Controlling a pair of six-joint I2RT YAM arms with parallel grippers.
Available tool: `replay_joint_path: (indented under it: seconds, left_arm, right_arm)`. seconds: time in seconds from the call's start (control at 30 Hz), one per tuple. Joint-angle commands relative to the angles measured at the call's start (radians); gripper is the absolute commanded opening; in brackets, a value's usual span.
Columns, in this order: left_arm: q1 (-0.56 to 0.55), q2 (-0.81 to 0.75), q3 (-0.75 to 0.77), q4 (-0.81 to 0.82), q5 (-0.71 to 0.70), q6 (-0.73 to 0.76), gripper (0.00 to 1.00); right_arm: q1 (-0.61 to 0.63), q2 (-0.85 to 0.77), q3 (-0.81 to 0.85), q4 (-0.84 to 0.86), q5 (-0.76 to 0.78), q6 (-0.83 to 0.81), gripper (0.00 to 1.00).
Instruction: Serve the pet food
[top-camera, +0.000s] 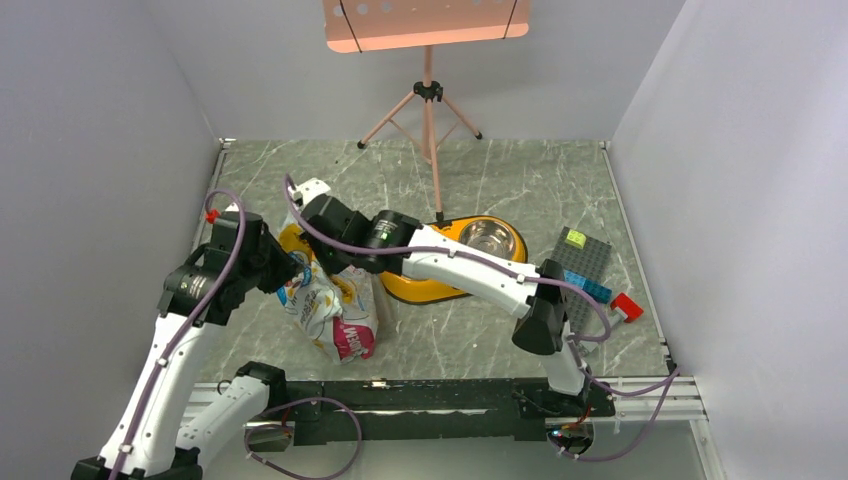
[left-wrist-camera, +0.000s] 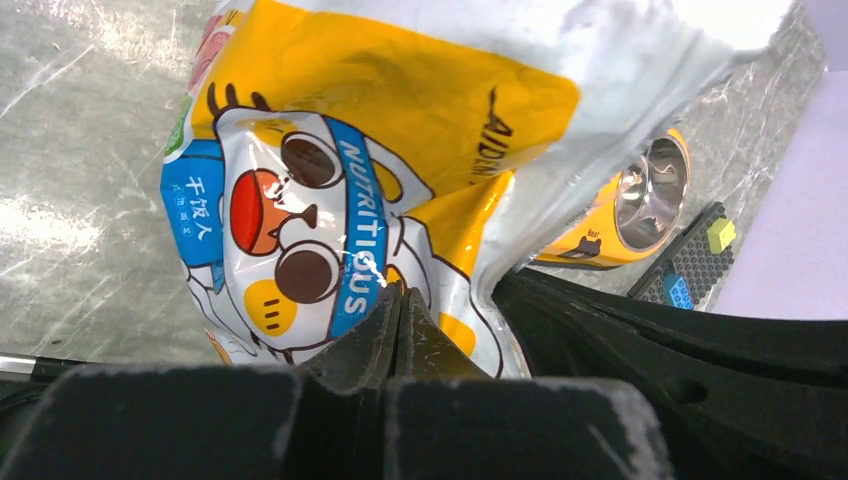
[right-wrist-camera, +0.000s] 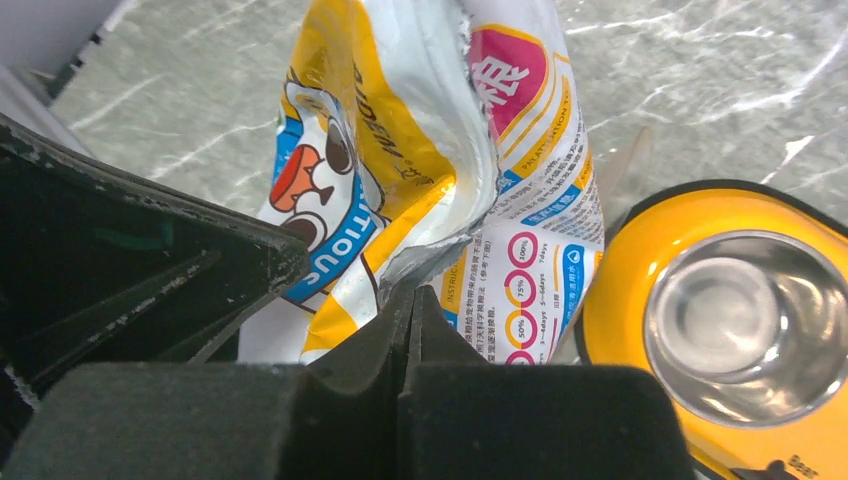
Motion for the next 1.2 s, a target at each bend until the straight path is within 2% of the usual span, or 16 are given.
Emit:
replay_joint_path:
  seconds: [0.0, 0.03, 0.1, 0.17, 0.23, 0.47, 0.63, 0.77, 0.97, 1.17]
  left_arm:
    - [0.012, -0.079, -0.031, 0.092, 0.031, 0.003, 0.00]
    - [0.015, -0.094, -0.027, 0.102, 0.030, 0.002, 0.06]
    - [0.017, -0.118, -0.012, 0.112, 0.017, 0.001, 0.27]
    - [0.017, -0.135, -0.004, 0.142, 0.017, 0.008, 0.43]
    - [0.017, -0.141, -0.013, 0.191, 0.037, 0.011, 0.50]
    - [0.020, -0.074, -0.033, 0.304, 0.145, 0.040, 0.60]
    - [0.020, -0.040, -0.056, 0.334, 0.186, 0.044, 0.64]
    - [0.019, -0.025, -0.073, 0.320, 0.175, 0.043, 0.53]
    - [0.020, 0.030, -0.046, 0.294, 0.149, 0.079, 0.44]
    - [0.019, 0.091, -0.024, 0.210, 0.127, 0.119, 0.42]
  right_arm:
    - [-0.002, -0.075, -0.107, 0.145, 0.166, -0.112, 0.00]
    - [-0.011, -0.103, -0.147, 0.187, 0.113, -0.107, 0.00]
    - [-0.034, -0.139, -0.186, 0.238, 0.009, -0.080, 0.00]
    - [-0.054, -0.189, -0.261, 0.328, -0.091, -0.055, 0.00]
    - [-0.070, -0.240, -0.321, 0.404, -0.161, -0.042, 0.00]
    - [-0.121, -0.282, -0.393, 0.487, -0.295, 0.019, 0.00]
    - [-0.132, -0.279, -0.397, 0.487, -0.312, 0.029, 0.00]
    - [-0.133, -0.279, -0.406, 0.485, -0.316, 0.027, 0.00]
    - [-0.133, -0.276, -0.419, 0.484, -0.324, 0.025, 0.00]
    - [-0.132, -0.253, -0.397, 0.466, -0.314, 0.015, 0.00]
